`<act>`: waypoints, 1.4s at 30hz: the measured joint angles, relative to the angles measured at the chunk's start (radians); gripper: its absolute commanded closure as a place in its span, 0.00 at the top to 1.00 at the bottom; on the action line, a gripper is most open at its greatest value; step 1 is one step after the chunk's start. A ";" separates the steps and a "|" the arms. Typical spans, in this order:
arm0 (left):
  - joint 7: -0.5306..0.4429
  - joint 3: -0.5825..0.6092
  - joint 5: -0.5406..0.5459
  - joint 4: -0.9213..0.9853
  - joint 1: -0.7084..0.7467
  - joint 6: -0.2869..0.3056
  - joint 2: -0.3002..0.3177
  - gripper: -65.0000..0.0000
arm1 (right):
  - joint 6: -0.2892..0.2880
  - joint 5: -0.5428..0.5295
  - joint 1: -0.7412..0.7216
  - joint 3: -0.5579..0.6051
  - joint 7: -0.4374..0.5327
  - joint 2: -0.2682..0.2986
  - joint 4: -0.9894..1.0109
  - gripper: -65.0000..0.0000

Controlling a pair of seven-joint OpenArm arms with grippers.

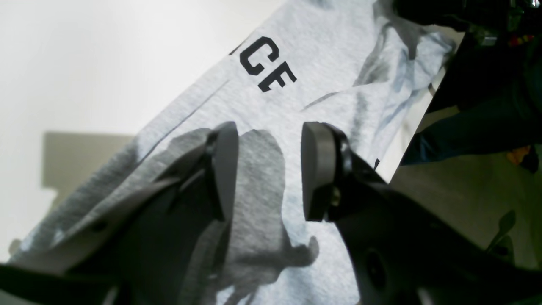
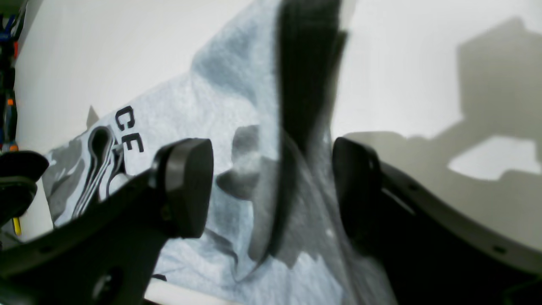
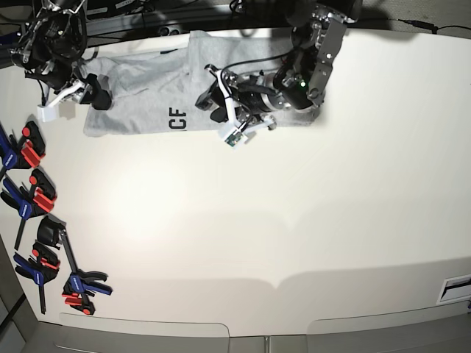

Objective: Fold the T-shirt properly

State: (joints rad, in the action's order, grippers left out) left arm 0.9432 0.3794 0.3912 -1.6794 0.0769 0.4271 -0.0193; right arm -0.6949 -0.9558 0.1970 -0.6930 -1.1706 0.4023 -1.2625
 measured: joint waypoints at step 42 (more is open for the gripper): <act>-0.065 -0.414 0.031 -0.147 0.333 -0.050 0.344 0.00 | -0.001 -0.489 -0.037 0.159 -0.241 -0.241 -0.289 0.00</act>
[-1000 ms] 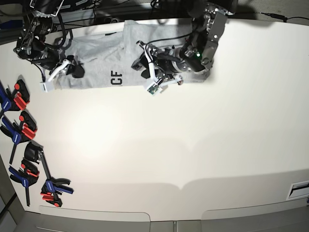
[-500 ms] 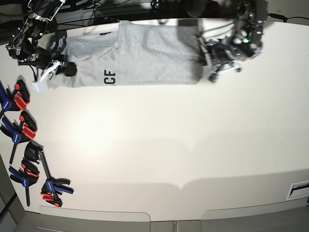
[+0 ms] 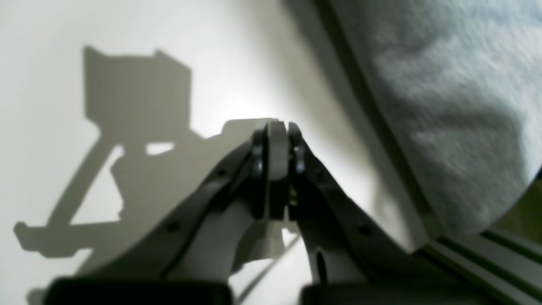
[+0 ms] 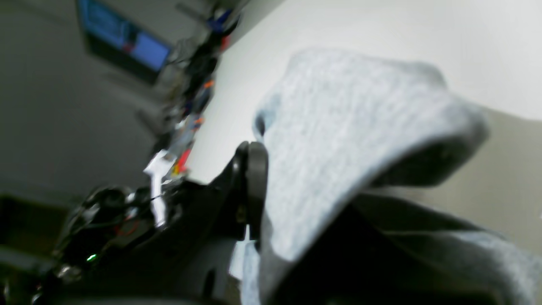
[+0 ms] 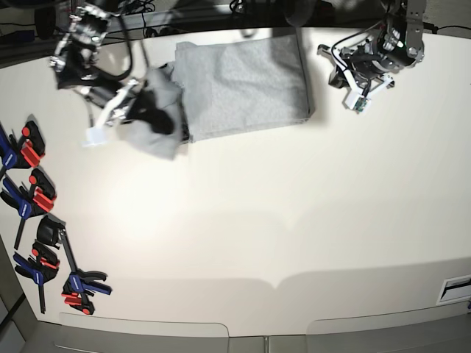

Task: Fold the T-shirt properly
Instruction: 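Grasp the folded bundle with both grippers and lift it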

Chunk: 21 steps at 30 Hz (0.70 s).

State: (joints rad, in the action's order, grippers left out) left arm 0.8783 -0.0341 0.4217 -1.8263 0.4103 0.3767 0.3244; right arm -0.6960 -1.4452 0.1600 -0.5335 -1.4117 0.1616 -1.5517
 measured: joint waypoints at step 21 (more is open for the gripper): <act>-0.008 -0.001 0.016 0.014 0.007 -0.001 -0.083 0.00 | 0.000 0.488 -0.006 0.525 0.121 -0.248 -0.002 0.00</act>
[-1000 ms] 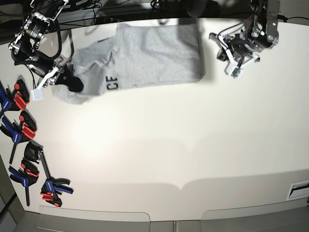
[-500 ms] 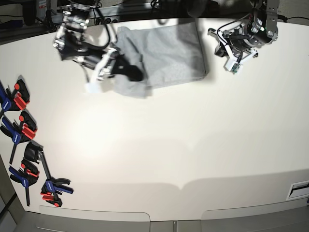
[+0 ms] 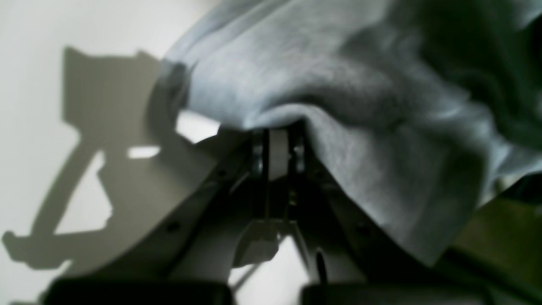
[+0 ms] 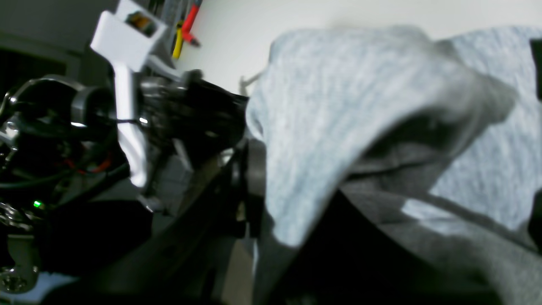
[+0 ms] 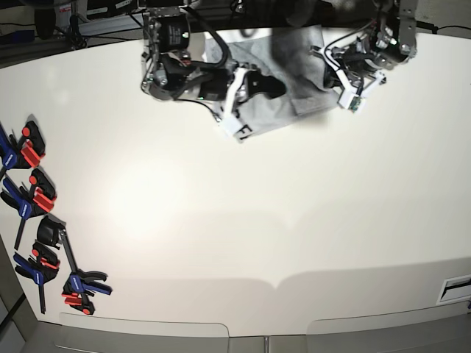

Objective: Fold the T-shirt properly

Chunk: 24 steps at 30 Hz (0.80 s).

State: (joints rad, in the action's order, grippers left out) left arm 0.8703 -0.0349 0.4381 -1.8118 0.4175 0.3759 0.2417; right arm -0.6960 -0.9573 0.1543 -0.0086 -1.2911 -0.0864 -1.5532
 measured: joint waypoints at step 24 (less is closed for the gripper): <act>-0.026 -0.004 -0.009 0.059 -0.003 0.003 -0.031 0.00 | 0.149 0.347 -0.002 0.200 0.251 -0.063 0.000 0.00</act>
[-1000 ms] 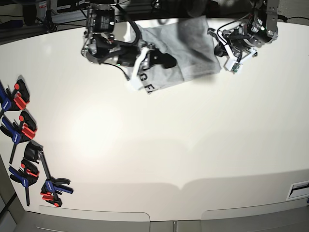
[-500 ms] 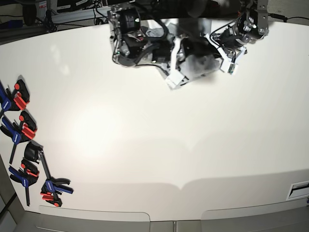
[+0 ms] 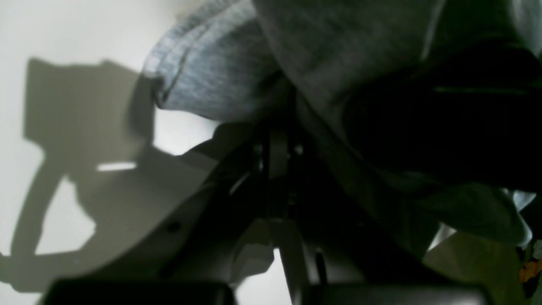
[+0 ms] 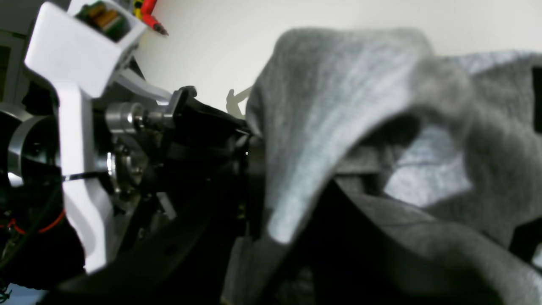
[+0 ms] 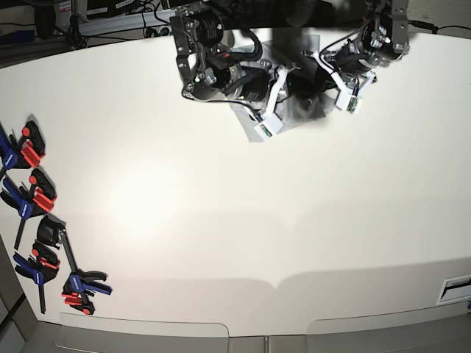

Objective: Fold the T-shirt properly

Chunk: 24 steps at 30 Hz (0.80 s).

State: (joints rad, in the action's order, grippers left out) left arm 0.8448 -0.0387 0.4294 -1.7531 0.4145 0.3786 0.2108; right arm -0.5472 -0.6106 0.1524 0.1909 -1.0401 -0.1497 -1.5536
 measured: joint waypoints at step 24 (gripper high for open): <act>0.003 -0.001 0.000 0.000 -0.002 0.007 0.006 0.00 | -0.092 -0.444 -0.080 0.056 -0.261 0.014 -0.011 0.16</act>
State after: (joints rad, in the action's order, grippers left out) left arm 0.8482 -0.0395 0.4297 -1.7531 0.4129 0.3855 0.2165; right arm -0.6392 -1.0546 0.0723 0.2470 -1.3006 -0.1356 -1.5646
